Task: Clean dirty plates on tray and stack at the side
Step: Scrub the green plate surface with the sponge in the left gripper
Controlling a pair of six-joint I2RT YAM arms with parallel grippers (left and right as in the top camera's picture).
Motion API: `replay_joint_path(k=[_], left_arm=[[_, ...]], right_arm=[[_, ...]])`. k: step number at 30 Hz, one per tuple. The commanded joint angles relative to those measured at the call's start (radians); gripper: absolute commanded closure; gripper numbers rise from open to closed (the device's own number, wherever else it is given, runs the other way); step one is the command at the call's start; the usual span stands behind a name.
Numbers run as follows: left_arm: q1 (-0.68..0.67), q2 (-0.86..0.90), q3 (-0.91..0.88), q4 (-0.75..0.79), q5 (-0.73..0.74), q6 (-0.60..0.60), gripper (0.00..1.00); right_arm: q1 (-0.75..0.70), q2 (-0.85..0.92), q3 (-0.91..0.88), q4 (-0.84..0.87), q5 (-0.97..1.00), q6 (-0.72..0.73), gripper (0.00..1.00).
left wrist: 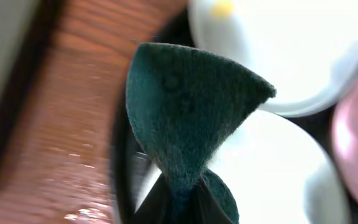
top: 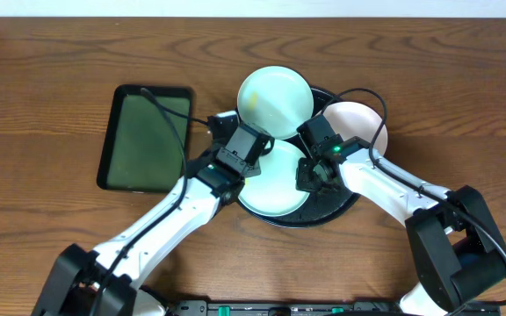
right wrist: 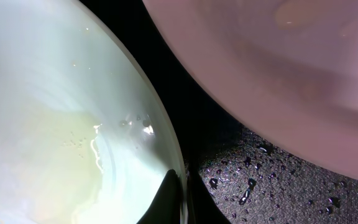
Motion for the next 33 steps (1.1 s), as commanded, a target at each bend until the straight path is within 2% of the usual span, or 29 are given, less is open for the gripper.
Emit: replay_joint_path(k=[1, 5, 13, 17, 20, 28, 33], left_arm=[[-0.003, 0.012, -0.007, 0.005, 0.219, -0.009, 0.93], [-0.022, 0.044, -0.020, 0.008, 0.353, -0.067, 0.93], [-0.058, 0.168, -0.040, 0.089, 0.360, -0.103, 0.93], [-0.058, 0.234, -0.040, 0.112, 0.359, -0.085, 0.93], [-0.058, 0.252, -0.040, 0.071, 0.270, -0.007, 0.93], [-0.056, 0.226, -0.040, -0.110, -0.151, -0.004, 0.93], [-0.055, 0.176, -0.031, -0.105, -0.193, 0.000, 0.93]], right_arm=[[0.001, 0.029, -0.008, -0.013, 0.047, -0.027, 0.98], [0.001, 0.029, -0.008, -0.013, 0.046, -0.027, 0.98], [0.001, 0.029, -0.008, -0.011, 0.046, -0.027, 0.98], [0.001, 0.029, -0.008, -0.013, 0.046, -0.027, 0.98], [0.001, 0.029, -0.008, -0.015, 0.046, -0.027, 0.98], [0.001, 0.029, -0.008, -0.018, 0.046, -0.027, 0.98], [0.001, 0.029, -0.008, -0.018, 0.047, -0.027, 0.98]])
